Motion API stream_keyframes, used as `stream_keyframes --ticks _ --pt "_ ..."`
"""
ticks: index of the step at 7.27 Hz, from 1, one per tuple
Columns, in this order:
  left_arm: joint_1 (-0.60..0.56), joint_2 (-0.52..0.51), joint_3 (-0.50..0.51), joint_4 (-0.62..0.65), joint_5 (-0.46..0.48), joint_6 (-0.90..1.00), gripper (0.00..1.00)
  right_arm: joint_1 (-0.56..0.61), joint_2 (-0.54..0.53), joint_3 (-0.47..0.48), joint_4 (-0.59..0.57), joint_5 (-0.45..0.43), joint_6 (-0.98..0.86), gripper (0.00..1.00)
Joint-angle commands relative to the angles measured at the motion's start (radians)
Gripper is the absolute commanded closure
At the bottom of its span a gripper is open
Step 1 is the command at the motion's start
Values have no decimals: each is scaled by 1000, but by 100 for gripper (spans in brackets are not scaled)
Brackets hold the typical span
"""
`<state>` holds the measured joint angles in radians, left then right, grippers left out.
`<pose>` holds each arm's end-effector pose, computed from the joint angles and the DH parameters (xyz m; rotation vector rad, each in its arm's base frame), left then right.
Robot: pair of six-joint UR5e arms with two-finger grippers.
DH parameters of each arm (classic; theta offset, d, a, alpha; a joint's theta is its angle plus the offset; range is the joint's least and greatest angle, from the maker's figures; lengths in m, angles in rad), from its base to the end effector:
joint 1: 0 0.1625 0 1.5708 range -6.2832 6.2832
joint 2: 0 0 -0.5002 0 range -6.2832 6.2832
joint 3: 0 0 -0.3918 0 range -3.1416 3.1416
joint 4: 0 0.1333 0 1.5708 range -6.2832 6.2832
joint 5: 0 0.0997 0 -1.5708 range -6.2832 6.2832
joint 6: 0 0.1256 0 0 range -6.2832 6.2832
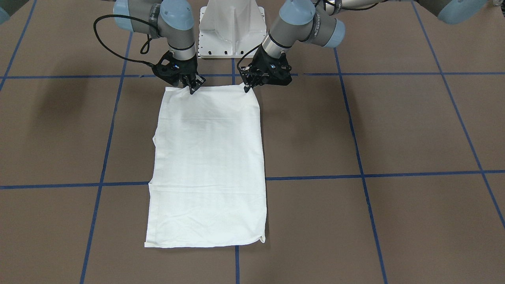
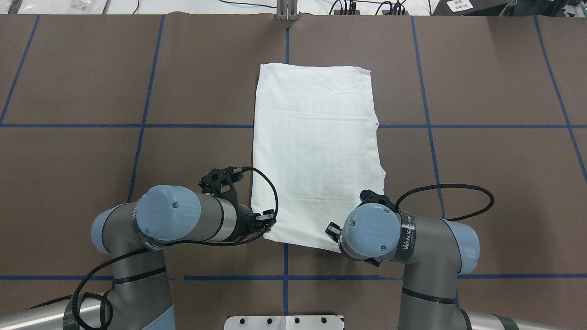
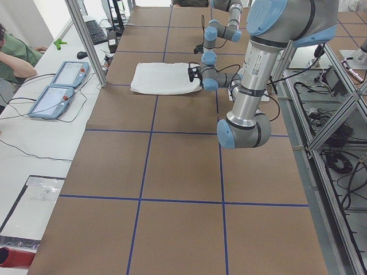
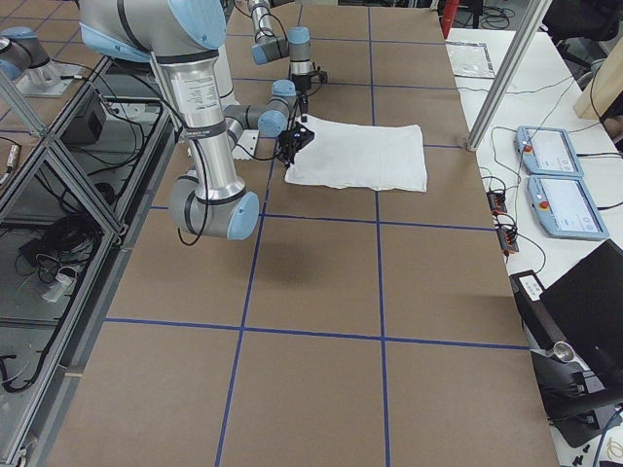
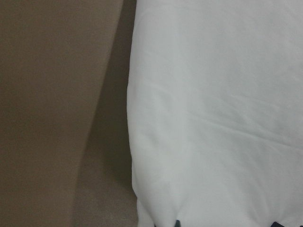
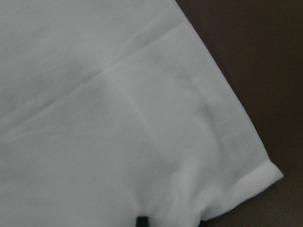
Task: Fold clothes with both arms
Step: 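Pinch the two near corners of the shirt with both grippers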
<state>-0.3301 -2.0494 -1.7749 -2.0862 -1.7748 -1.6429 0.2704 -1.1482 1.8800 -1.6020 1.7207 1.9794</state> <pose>0.6132 -0.3241 0.3112 -0.0240 1.2091 -0.2299 -0.5986 -0.2848 0.3876 -0.1947 -0.6985 0.5971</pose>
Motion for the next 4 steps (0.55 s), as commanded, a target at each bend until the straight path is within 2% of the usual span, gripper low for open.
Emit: stream_keyframes --ticks 1,4 --pt "0 2 3 0 0 0 100 10 19 1 -6 5 1 100" --pt "-1 0 -3 0 -3 0 100 27 19 46 -4 19 1 100"
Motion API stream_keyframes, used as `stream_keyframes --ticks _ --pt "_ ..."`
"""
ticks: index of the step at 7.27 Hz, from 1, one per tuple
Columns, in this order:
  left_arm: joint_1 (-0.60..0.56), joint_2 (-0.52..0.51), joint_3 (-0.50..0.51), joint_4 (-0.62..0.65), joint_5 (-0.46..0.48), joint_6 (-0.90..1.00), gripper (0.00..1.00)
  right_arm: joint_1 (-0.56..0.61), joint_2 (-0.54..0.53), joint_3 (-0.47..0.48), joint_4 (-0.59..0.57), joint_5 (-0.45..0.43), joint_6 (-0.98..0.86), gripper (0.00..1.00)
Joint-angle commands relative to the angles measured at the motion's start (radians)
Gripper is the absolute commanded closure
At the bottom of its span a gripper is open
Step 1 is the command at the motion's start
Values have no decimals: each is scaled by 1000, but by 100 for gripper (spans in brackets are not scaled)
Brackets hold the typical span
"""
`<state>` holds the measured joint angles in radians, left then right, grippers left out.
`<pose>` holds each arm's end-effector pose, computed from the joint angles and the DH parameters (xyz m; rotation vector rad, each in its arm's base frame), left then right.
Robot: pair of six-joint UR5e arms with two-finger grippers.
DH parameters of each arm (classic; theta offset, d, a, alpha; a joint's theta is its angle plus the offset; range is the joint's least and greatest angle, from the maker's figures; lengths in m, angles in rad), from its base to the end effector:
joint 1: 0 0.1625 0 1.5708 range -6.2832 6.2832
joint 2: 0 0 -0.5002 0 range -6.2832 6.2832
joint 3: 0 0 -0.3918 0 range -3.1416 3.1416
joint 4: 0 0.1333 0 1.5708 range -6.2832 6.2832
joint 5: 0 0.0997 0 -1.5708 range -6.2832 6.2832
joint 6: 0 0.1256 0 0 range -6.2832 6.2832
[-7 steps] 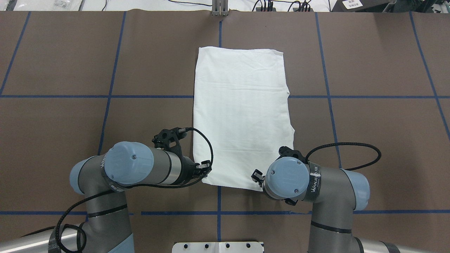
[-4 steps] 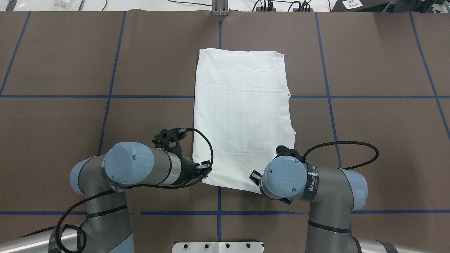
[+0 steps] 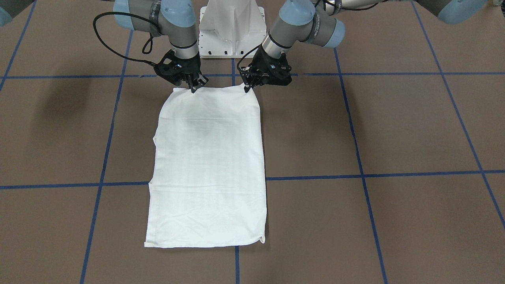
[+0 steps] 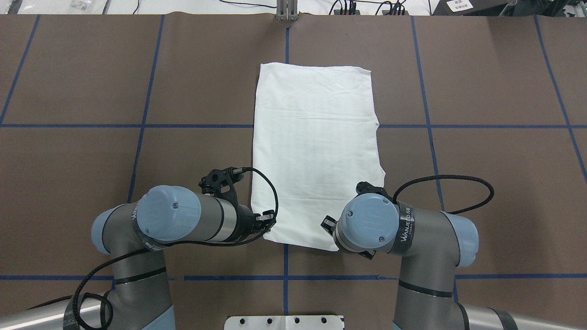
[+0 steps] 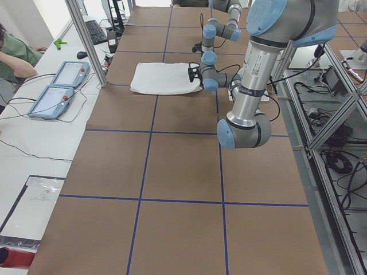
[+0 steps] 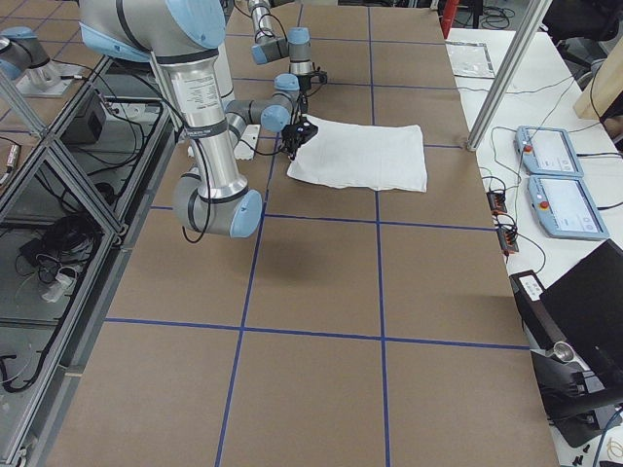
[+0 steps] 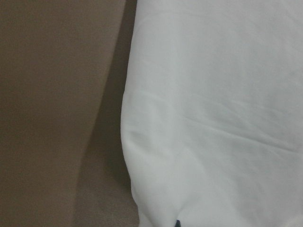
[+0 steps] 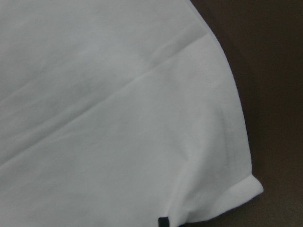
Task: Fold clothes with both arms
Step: 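Pinch the two near corners of the shirt with both grippers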
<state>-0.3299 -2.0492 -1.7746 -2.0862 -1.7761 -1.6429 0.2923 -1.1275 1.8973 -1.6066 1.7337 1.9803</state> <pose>0.6134 -0.3239 0.3115 -0.0253 1.2086 -0.2291 -0.5927 -0.2963 0.3669 -0.2014 -0.7338 0.6085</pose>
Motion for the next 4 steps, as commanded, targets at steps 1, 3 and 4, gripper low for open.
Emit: stream_keyframes --ticks 1,3,4 --pt "-3 12 -25 0 -2 0 100 7 -2 64 -1 6 3 100" --pt "6 65 -144 18 -6 -38 100 1 -18 127 4 33 -14 100" --pt "29 90 -211 50 -6 -101 100 -36 -18 158 1 38 -14 100"
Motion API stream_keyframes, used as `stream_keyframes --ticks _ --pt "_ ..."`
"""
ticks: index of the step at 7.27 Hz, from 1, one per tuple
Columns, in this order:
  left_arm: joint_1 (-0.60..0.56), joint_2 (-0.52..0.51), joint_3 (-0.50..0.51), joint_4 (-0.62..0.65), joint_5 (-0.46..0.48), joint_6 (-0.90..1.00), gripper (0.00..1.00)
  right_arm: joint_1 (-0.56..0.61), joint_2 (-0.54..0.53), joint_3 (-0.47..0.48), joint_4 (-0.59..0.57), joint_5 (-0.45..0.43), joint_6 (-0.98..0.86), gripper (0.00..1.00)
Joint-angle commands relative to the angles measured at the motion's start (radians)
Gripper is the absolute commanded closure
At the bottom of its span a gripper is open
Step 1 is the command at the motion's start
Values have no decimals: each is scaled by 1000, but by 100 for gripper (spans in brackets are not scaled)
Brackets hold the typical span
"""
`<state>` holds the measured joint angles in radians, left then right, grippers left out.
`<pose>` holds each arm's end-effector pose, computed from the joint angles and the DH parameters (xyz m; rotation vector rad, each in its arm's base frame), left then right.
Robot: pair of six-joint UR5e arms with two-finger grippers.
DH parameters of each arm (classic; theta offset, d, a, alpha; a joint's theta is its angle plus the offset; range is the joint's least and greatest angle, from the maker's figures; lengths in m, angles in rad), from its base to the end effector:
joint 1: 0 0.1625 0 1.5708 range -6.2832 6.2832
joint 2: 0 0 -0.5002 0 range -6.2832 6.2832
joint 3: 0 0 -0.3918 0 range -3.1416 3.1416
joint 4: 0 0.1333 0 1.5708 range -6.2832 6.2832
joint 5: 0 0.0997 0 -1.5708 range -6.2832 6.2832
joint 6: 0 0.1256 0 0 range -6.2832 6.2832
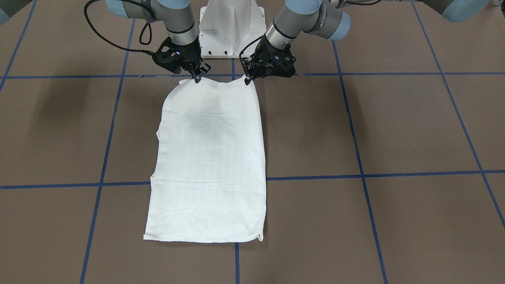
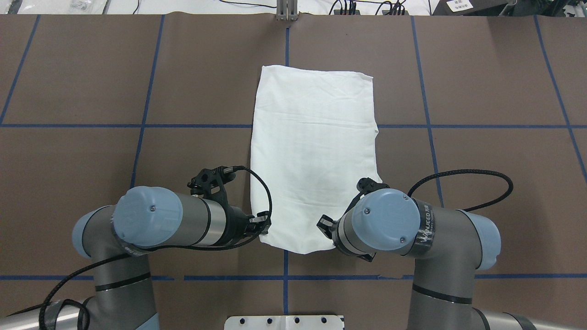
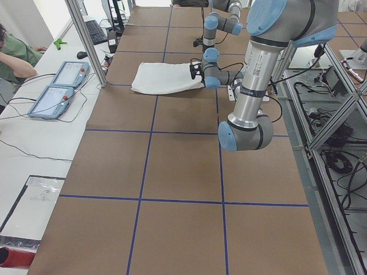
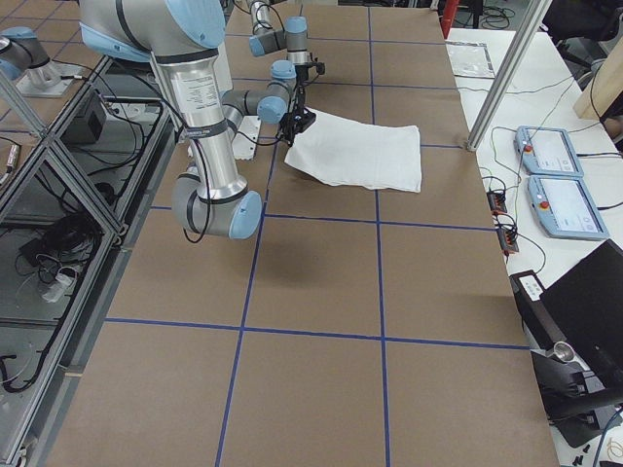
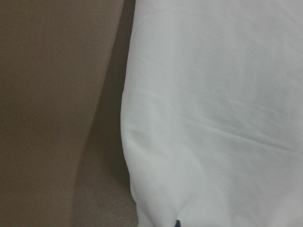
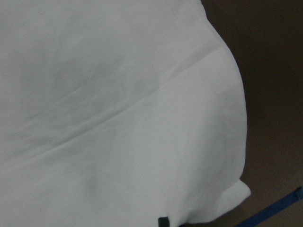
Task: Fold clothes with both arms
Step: 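Lift the near edge with both grippers and fold it away from the robot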
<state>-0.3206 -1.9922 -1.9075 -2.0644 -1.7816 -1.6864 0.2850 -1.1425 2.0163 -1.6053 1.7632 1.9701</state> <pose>0.5708 -0.3023 0.2934 -0.0541 1.2616 -0.2450 -0.5620 -0.2785 0.3253 -0.2316 -0.8365 0.5609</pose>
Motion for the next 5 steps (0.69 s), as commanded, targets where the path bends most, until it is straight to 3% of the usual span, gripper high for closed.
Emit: stream_keyframes --ticks 1,3,5 --pt "84 77 -172 80 -1 -97 100 -59 -16 73 1 18 -4 100" --pt "161 122 -321 217 -1 -144 100 -107 -40 145 -2 128 -4 100" --pt "161 124 -337 230 -2 -144 100 -42 -30 159 2 140 -5 100"
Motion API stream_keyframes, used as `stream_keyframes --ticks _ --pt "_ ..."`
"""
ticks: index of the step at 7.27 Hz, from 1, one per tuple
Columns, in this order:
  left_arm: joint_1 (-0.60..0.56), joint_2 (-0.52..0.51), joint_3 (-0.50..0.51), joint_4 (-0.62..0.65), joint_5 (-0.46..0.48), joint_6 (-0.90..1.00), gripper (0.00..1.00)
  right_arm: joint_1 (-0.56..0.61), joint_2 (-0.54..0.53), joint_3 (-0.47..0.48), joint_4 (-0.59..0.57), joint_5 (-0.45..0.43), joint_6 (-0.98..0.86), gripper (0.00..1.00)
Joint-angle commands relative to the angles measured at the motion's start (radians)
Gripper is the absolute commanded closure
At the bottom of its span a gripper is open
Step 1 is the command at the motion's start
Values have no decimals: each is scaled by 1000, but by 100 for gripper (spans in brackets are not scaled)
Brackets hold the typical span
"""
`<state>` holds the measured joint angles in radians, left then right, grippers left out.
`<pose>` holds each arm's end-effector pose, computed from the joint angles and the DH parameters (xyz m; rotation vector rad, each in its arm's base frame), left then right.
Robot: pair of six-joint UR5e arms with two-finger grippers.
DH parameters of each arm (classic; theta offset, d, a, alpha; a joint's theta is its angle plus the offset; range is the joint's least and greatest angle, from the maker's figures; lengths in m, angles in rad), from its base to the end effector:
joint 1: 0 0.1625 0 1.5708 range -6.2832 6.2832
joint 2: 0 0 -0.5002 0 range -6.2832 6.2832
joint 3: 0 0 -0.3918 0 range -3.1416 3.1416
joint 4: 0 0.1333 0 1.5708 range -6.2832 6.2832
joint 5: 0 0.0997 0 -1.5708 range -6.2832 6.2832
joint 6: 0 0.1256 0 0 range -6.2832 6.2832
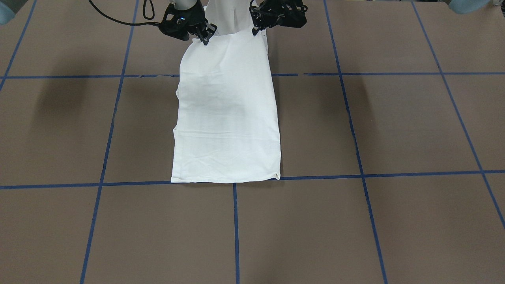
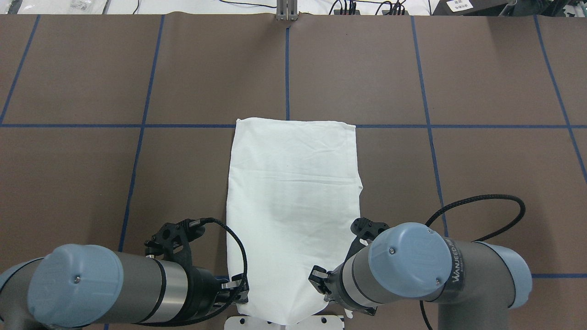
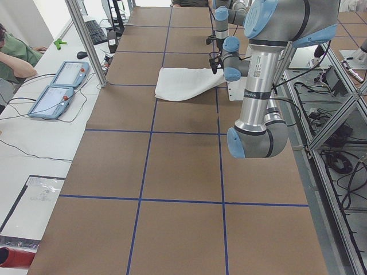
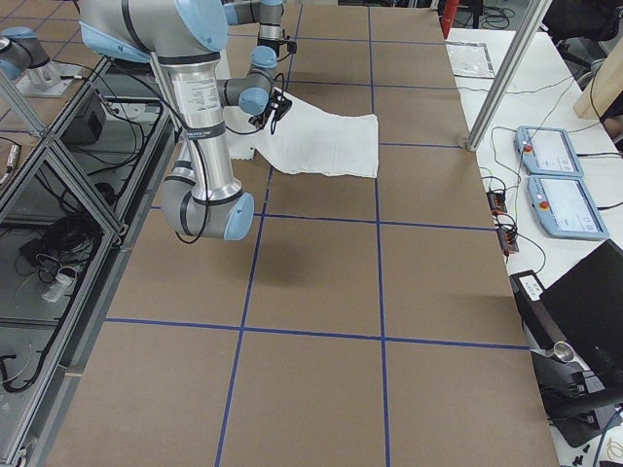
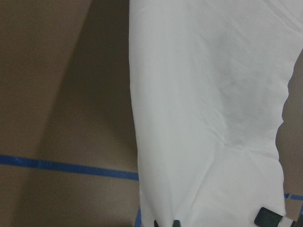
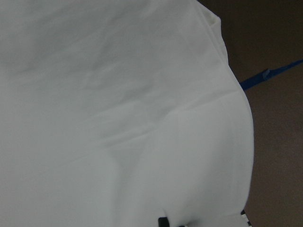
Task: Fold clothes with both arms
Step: 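Lift the near edge with both grippers and fold it away from the robot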
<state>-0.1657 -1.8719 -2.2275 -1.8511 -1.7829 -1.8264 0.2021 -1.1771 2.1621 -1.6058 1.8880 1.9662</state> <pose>0.4976 -0.1916 0.2656 -0.2399 1.2260 -0.2340 -0.5332 -0.2053 0.2863 -0.3848 -0.9148 0.3975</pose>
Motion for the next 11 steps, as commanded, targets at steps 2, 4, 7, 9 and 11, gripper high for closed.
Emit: stream_keyframes --ticks 2,4,7,9,11 --pt "-62 -12 6 15 -19 22 100 152 42 -13 3 -1 -134 100" --pt "-232 -84 112 6 -26 90 100 254 109 -138 4 -4 -226 100" --pt "-389 -203 343 -57 -73 130 100 350 215 -313 7 2 -263 100" --pt "-409 -219 475 -170 -73 131 100 391 278 -431 12 3 -283 100" --pt "-425 -230 529 -217 -73 130 100 422 315 -500 12 6 -296 100"
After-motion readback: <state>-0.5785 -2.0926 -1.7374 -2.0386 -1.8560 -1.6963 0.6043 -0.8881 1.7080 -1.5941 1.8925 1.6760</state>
